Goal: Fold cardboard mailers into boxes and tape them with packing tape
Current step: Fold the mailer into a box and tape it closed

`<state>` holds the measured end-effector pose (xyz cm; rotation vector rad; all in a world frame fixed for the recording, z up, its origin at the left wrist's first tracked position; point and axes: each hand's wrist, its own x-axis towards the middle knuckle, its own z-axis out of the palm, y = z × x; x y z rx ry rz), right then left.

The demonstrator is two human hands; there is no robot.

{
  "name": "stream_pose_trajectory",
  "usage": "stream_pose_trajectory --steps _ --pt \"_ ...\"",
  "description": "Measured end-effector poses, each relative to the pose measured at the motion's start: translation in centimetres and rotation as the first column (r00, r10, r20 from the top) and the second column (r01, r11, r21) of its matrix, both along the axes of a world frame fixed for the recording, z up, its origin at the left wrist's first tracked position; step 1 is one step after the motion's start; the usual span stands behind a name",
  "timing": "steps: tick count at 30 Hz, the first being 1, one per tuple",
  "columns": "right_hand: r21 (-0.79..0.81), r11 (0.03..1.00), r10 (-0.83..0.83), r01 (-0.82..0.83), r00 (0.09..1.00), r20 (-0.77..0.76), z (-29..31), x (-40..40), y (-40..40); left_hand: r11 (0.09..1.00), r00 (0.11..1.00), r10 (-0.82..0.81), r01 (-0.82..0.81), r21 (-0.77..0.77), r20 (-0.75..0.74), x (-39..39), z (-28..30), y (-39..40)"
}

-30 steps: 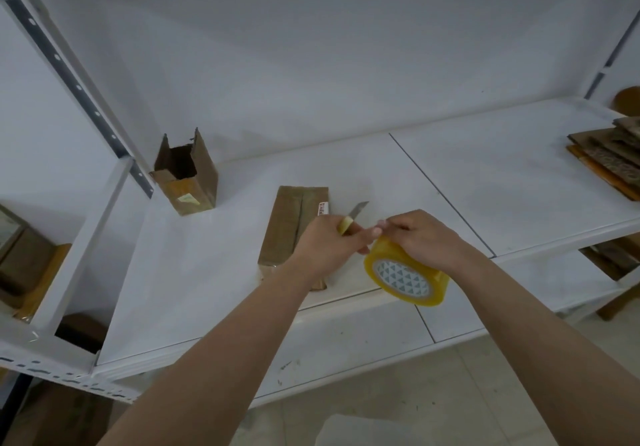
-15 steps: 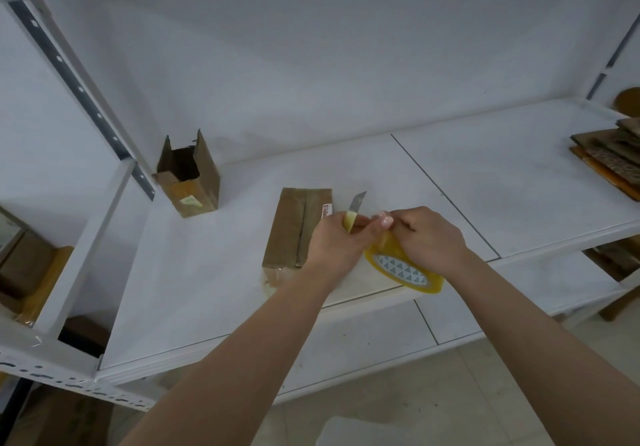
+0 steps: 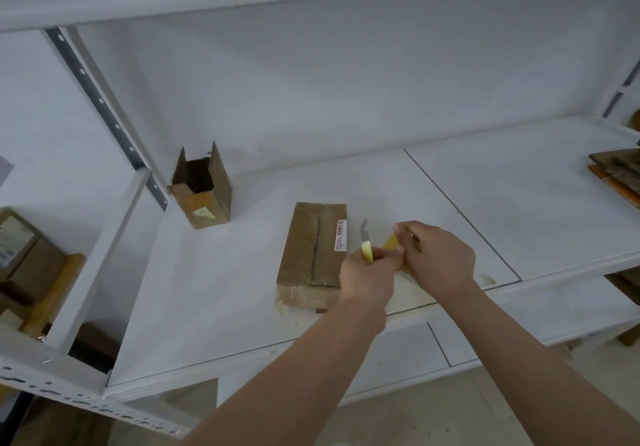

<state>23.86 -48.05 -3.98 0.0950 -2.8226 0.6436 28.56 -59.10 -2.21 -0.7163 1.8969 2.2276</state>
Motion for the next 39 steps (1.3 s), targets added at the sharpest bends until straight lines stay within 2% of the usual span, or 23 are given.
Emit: stream_pose_trajectory --steps 3,5,8,11,15,17,20,23,26,27,29,30,31,32,34,36,39 --pt "0.113 0.993 -0.030 0.042 0.994 -0.103 -0.4 -0.5 -0.4 0.988 0.993 -0.118 0.118 -0.095 0.008 0.0 0.4 -1.7" --pt "0.202 0.979 -0.017 0.041 0.993 -0.115 -1.3 -0.8 -0.6 0.971 0.986 -0.162 0.155 -0.181 -0.027 0.0 0.7 -3.6" --pt "0.284 0.957 -0.038 0.056 0.997 -0.070 -2.8 -1.2 -0.8 0.918 0.992 -0.021 -0.030 -0.395 -0.125 -0.5 0.7 -8.8" --pt "0.321 0.945 -0.052 0.068 0.997 -0.058 -4.3 -0.9 -0.6 0.798 0.993 0.069 -0.113 -0.592 -0.096 -0.7 -0.2 -15.4" --pt "0.301 0.952 -0.056 0.064 0.998 -0.033 -5.5 0.0 -1.4 0.591 0.988 0.082 0.060 -0.804 0.134 0.5 -4.0 -21.3" --pt "0.297 0.953 -0.059 0.060 0.998 -0.010 -5.9 0.4 -1.8 0.487 0.972 0.050 0.177 -0.855 0.230 1.6 -6.0 -22.6" --pt "0.382 0.923 -0.074 0.051 0.996 0.046 -6.5 1.0 -2.3 0.324 0.936 0.005 0.330 -0.886 0.351 2.9 -7.8 -23.3" --pt "0.414 0.908 -0.136 0.071 0.982 0.130 -6.2 1.1 -2.8 0.252 0.917 -0.013 0.389 -0.886 0.399 3.6 -8.2 -23.6" --pt "0.275 0.955 -0.130 0.109 0.990 0.058 -4.8 1.4 -3.7 0.183 0.937 -0.014 0.346 -0.920 0.349 3.7 -7.5 -23.5" --pt "0.185 0.980 -0.065 0.066 0.998 -0.011 -4.3 1.7 -4.2 0.219 0.970 -0.032 0.242 -0.945 0.241 3.6 -7.0 -23.2" --pt "0.051 0.991 0.129 -0.122 0.976 -0.178 -3.3 2.2 -5.6 0.443 0.990 -0.130 0.005 -0.896 -0.059 2.9 -5.6 -21.8" --pt "0.030 0.976 0.214 -0.214 0.945 -0.246 -2.9 2.5 -6.4 0.557 0.964 -0.195 -0.044 -0.830 -0.181 2.5 -4.9 -20.9" --pt "0.026 0.958 0.281 -0.286 0.916 -0.287 -2.7 2.8 -7.2 0.620 0.932 -0.267 -0.030 -0.784 -0.246 2.1 -4.4 -20.0" --pt "0.023 0.940 0.332 -0.340 0.896 -0.296 -2.7 3.0 -7.9 0.626 0.902 -0.345 0.013 -0.780 -0.262 1.8 -4.1 -19.1" --pt "0.009 0.917 0.388 -0.399 0.888 -0.245 -3.1 3.6 -8.9 0.564 0.853 -0.463 0.073 -0.823 -0.241 1.4 -4.4 -17.8" --pt "0.011 0.914 0.402 -0.405 0.902 -0.160 -4.1 4.0 -9.2 0.528 0.849 -0.481 0.083 -0.845 -0.217 1.2 -5.4 -17.3" --pt "0.014 0.921 0.388 -0.390 0.911 -0.138 -5.2 4.4 -9.2 0.560 0.859 -0.446 0.050 -0.827 -0.251 1.5 -6.7 -17.3"
